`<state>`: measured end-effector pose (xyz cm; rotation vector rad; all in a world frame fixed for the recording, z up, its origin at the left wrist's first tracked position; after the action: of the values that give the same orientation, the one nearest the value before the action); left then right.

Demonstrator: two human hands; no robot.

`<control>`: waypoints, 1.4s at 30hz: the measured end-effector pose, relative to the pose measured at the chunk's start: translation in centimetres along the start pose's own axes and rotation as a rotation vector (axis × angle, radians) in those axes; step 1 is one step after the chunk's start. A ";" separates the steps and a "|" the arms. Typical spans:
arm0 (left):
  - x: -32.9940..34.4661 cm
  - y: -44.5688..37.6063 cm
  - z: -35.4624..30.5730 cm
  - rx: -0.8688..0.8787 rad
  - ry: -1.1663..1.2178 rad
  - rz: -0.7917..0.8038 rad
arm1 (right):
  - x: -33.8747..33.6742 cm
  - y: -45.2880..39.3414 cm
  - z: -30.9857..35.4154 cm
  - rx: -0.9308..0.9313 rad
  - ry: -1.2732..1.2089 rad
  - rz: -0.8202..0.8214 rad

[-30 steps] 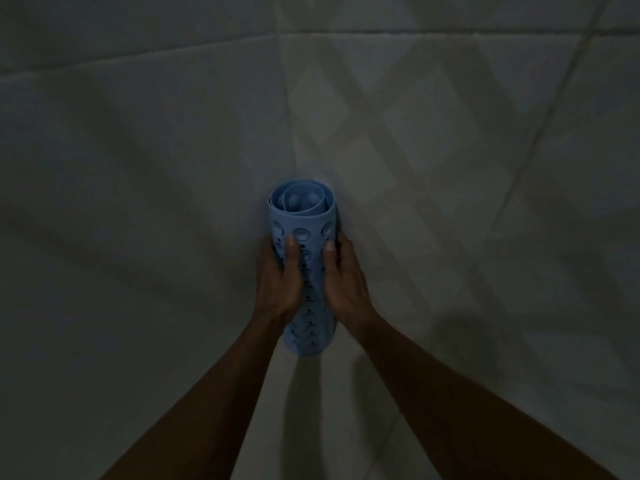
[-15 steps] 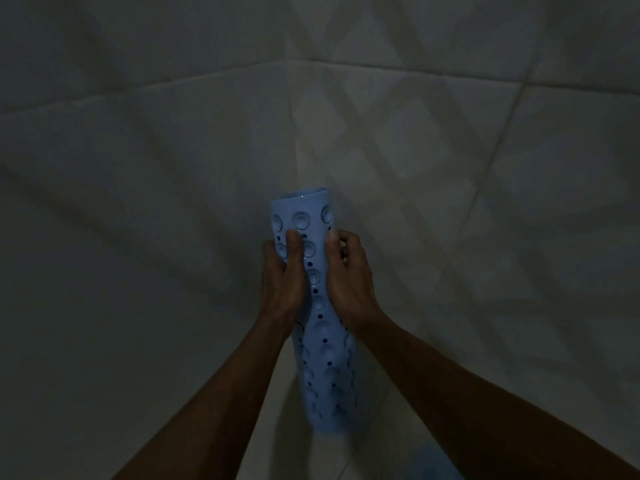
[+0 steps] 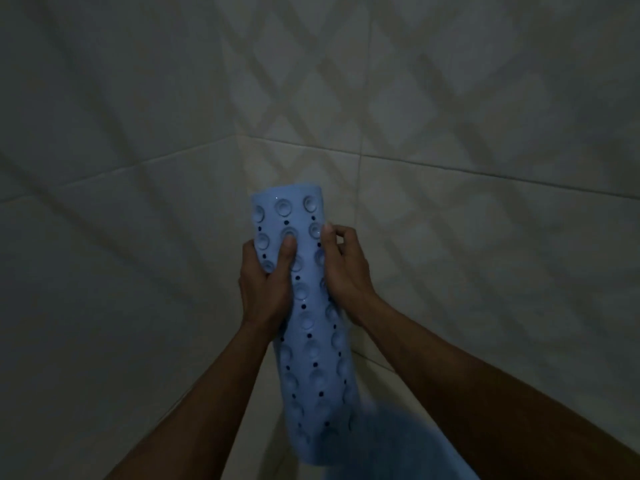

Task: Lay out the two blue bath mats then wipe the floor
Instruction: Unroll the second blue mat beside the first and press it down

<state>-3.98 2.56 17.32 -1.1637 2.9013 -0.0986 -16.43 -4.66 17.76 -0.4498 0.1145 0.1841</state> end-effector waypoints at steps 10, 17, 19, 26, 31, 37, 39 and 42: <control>8.4 8.4 -3.5 -0.171 0.208 0.266 | -13.8 9.8 0.9 0.147 0.028 0.013; 15.0 15.5 -2.8 -0.350 0.250 0.471 | -24.2 16.5 0.6 0.311 -0.091 -0.080; 16.2 17.3 -2.4 -0.415 0.263 0.500 | -26.2 18.5 1.1 0.333 -0.159 -0.097; 21.2 25.5 -3.3 -0.456 0.178 0.644 | -32.6 24.5 2.4 0.320 -0.155 -0.192; 25.3 32.9 -3.5 -0.443 0.003 0.780 | -39.6 30.1 3.2 0.356 -0.047 -0.402; 28.0 42.6 -2.3 -0.370 -0.151 0.836 | -47.0 37.1 4.0 0.368 -0.081 -0.514; 27.9 46.0 -1.1 -0.363 -0.191 0.845 | -48.4 39.6 3.7 0.386 -0.102 -0.541; 27.2 50.4 1.6 -0.382 -0.261 0.812 | -49.5 43.4 2.5 0.430 -0.157 -0.573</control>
<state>-58.30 20.04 12.84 0.0768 2.9500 0.5790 -73.38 27.33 9.17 -0.0257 -0.1297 -0.3645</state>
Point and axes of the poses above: each hand's wrist, its own y-axis away from the middle knuckle, its own x-axis out of the palm, z = x × y, the point moved 4 cm from there along -y, towards the middle knuckle, and after that the axes turned 13 degrees about -x, right-handed, at the moved point
